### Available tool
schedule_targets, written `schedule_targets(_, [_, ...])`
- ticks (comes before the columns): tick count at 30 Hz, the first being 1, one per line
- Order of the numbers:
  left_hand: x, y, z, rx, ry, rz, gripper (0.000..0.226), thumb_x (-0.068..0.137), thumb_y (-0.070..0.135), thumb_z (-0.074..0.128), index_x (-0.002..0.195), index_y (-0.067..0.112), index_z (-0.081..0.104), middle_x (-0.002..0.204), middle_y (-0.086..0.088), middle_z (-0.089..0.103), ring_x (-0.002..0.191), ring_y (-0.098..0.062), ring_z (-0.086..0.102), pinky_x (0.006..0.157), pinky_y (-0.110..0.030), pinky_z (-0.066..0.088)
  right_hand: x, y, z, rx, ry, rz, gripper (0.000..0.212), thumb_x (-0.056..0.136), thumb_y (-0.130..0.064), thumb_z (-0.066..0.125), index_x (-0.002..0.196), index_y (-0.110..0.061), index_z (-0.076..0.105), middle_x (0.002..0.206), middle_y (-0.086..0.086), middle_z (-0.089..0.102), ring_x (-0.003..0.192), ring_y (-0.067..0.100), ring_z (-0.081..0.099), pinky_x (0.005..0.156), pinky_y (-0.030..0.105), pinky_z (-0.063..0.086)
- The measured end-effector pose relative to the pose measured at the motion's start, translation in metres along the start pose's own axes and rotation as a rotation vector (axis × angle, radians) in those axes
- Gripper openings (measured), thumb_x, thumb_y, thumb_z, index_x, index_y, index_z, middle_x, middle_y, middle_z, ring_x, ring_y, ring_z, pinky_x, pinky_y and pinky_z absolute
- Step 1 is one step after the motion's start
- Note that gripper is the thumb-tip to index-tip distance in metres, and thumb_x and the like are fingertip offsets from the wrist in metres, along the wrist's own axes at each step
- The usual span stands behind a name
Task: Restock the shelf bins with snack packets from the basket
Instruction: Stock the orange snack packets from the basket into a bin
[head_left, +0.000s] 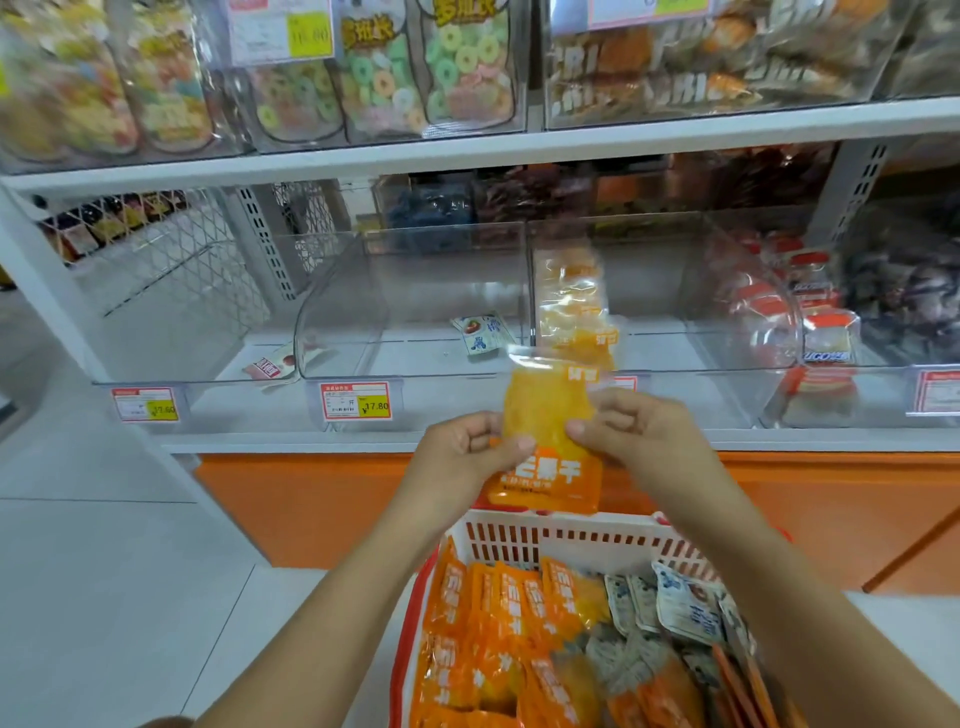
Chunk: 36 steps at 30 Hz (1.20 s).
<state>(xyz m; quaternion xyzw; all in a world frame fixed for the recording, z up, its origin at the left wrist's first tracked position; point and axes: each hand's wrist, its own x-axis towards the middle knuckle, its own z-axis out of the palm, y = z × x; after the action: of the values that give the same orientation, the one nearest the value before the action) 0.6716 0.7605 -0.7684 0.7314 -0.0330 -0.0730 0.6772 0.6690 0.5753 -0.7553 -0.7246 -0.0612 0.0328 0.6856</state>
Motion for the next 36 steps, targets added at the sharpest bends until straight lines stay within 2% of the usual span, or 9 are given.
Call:
schedule_targets(6, [0.020,0.014,-0.006,0.129,0.196,0.082,0.028,0.092,0.020,0.060,0.120,0.018,0.063,0.105,0.004,0.067,0.098,-0.010,0.064,0.087,-0.024,0.053,0.048,-0.047,-0.049,-0.073,0.209,-0.273,0.016,0.082,-0.004,0.069,0.094,-0.012,0.063,0.082,0.000,0.071,0.074,0.011,0.068,0.074,0.026,0.058])
schedule_targets(10, [0.031,0.010,-0.004,0.220,0.240,0.038,0.031,0.093,0.018,0.057,0.124,0.014,0.059,0.104,0.006,0.064,0.094,-0.011,0.061,0.094,-0.029,0.049,0.066,-0.051,-0.062,-0.248,0.197,-0.243,0.012,0.083,-0.006,0.069,0.094,-0.010,0.065,0.088,0.002,0.067,0.074,0.009,0.066,0.072,0.021,0.058])
schedule_targets(15, [0.036,0.003,0.001,0.289,0.243,0.008,0.031,0.094,0.020,0.055,0.125,0.013,0.059,0.106,0.005,0.060,0.103,-0.015,0.059,0.096,-0.028,0.045,0.080,-0.030,-0.064,-0.209,0.145,-0.174,0.012,0.080,-0.005,0.072,0.085,-0.015,0.067,0.077,-0.001,0.068,0.068,0.005,0.066,0.070,0.021,0.054])
schedule_targets(21, [0.041,-0.002,-0.005,0.293,0.267,0.021,0.027,0.093,0.018,0.057,0.120,0.015,0.060,0.105,0.005,0.062,0.100,-0.011,0.059,0.095,-0.028,0.047,0.094,-0.044,-0.083,-0.232,0.256,-0.287,0.012,0.080,-0.011,0.073,0.082,-0.022,0.069,0.079,-0.005,0.071,0.078,0.013,0.068,0.075,0.028,0.055])
schedule_targets(24, [0.046,-0.004,-0.007,0.310,0.289,0.029,0.023,0.092,0.015,0.058,0.114,0.015,0.062,0.103,0.003,0.064,0.098,-0.011,0.059,0.093,-0.029,0.048,0.096,-0.045,-0.081,-0.339,0.185,-0.229,0.010,0.081,-0.009,0.072,0.084,-0.018,0.070,0.069,-0.013,0.068,0.065,-0.002,0.063,0.070,0.017,0.055])
schedule_targets(27, [0.051,-0.006,-0.010,0.316,0.310,0.039,0.017,0.091,0.013,0.059,0.107,0.016,0.064,0.096,0.005,0.063,0.096,-0.014,0.060,0.092,-0.030,0.049,0.092,-0.031,-0.070,-0.405,0.075,-0.076,0.016,0.087,-0.009,0.066,0.102,-0.007,0.071,0.081,-0.001,0.069,0.071,0.007,0.064,0.079,0.021,0.056])
schedule_targets(31, [0.052,-0.007,-0.011,0.362,0.305,0.060,0.017,0.091,0.014,0.059,0.108,0.015,0.063,0.096,0.005,0.063,0.094,-0.013,0.059,0.087,-0.025,0.048,0.094,-0.017,-0.061,-0.696,0.024,0.059,0.025,0.083,-0.018,0.073,0.107,-0.008,0.073,0.099,0.001,0.070,0.069,0.005,0.058,0.074,0.021,0.046])
schedule_targets(34, [0.047,-0.010,-0.014,0.445,0.281,0.077,0.023,0.092,0.015,0.059,0.114,0.012,0.060,0.103,0.003,0.062,0.097,-0.011,0.057,0.085,-0.020,0.043,0.095,-0.015,-0.057,-0.812,0.127,0.072,0.026,0.081,-0.028,0.075,0.099,-0.010,0.074,0.099,0.001,0.070,0.074,0.009,0.057,0.074,0.024,0.041])
schedule_targets(36, [0.041,-0.019,-0.021,0.527,0.279,0.050,0.025,0.092,0.017,0.059,0.116,0.011,0.059,0.107,0.002,0.062,0.098,-0.010,0.056,0.085,-0.019,0.042,0.085,-0.010,-0.051,-0.898,0.366,-0.068,0.029,0.078,-0.036,0.076,0.089,-0.012,0.061,0.090,-0.001,0.057,0.079,0.015,0.052,0.069,0.029,0.037])
